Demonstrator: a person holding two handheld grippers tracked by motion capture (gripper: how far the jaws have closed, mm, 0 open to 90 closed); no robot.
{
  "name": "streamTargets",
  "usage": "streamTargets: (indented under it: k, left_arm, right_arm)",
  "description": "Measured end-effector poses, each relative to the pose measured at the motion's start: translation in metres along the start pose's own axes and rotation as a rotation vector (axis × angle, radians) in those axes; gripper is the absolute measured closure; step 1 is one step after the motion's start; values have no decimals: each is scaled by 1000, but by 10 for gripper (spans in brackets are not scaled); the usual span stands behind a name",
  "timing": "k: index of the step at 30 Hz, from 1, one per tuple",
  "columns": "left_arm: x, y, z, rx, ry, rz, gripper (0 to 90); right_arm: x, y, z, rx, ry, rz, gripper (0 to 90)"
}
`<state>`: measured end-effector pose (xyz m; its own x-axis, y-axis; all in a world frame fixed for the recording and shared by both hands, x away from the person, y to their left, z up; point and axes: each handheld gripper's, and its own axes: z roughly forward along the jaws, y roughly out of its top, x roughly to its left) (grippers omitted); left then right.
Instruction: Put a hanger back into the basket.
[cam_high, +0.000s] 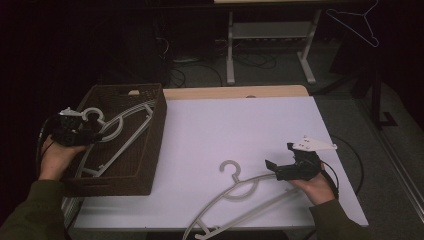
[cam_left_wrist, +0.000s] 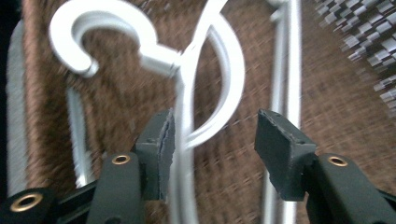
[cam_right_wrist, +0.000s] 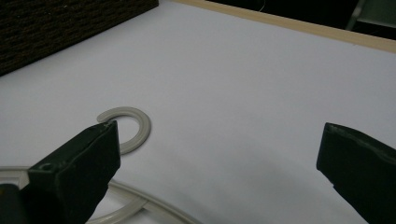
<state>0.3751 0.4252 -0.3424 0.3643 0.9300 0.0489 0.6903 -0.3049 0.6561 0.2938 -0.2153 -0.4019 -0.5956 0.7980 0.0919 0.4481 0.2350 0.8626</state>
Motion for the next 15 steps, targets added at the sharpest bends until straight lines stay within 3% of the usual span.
streamTargets:
  k: [6,15]
  left_arm:
    - [-17,11,-5,-70,-78,6,361]
    - [-53,30,-13,-161,-160,17,238]
  right_arm:
    - [0,0,0,-2,-1,-4,0]
    - [0,1,-1,-4,2,-4,0]
